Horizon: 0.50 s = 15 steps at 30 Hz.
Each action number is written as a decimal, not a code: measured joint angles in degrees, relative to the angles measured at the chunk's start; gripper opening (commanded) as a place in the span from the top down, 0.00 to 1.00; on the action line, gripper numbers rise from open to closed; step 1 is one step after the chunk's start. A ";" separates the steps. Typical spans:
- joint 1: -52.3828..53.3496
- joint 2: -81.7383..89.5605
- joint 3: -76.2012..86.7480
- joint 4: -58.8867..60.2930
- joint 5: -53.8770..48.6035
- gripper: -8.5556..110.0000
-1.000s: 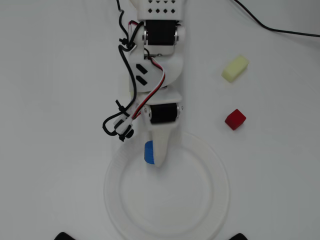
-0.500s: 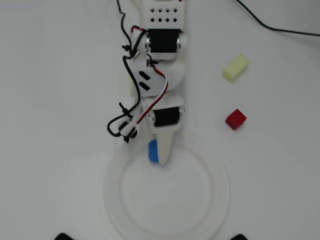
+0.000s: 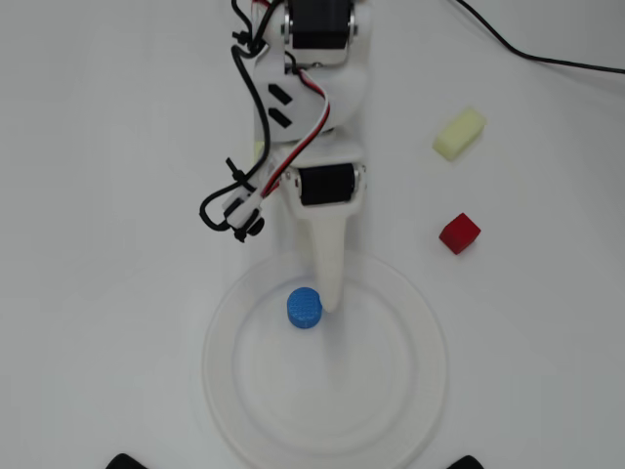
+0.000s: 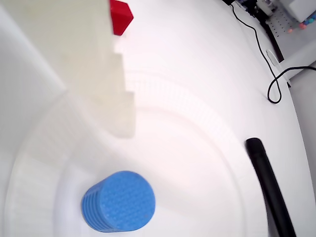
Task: Grasp a blue block and put it in the dish.
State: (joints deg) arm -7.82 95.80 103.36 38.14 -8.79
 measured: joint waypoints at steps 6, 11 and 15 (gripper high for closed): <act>-0.79 23.91 7.73 9.49 0.18 0.65; -1.67 49.39 26.37 13.80 0.18 0.65; -1.23 64.86 39.29 18.19 1.41 0.64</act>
State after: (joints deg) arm -9.05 160.66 142.65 56.34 -7.38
